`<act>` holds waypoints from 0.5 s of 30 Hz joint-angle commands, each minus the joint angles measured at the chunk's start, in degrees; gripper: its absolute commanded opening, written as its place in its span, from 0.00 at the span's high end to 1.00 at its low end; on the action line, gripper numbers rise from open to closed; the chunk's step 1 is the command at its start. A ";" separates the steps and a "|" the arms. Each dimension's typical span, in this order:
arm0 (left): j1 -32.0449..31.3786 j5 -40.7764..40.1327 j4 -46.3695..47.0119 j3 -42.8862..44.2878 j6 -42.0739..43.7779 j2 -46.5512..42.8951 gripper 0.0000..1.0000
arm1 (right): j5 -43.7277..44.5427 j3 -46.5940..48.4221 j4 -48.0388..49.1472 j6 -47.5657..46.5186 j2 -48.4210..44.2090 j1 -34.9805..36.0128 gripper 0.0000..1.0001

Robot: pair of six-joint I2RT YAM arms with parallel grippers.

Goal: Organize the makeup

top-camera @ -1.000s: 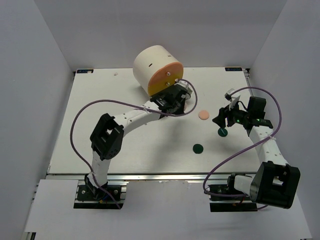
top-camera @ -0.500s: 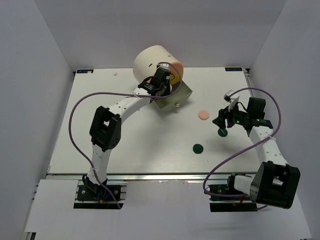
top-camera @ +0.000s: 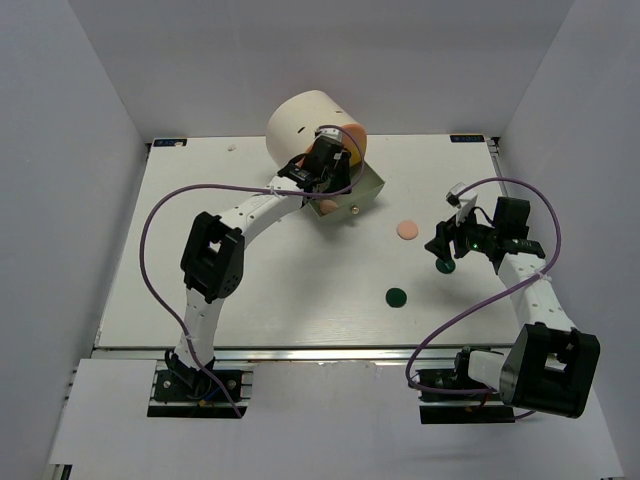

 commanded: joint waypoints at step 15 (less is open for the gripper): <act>0.17 9.15 17.48 -28.63 -5.40 -27.28 0.72 | 11.41 2.25 0.05 1.23 4.58 -0.32 0.34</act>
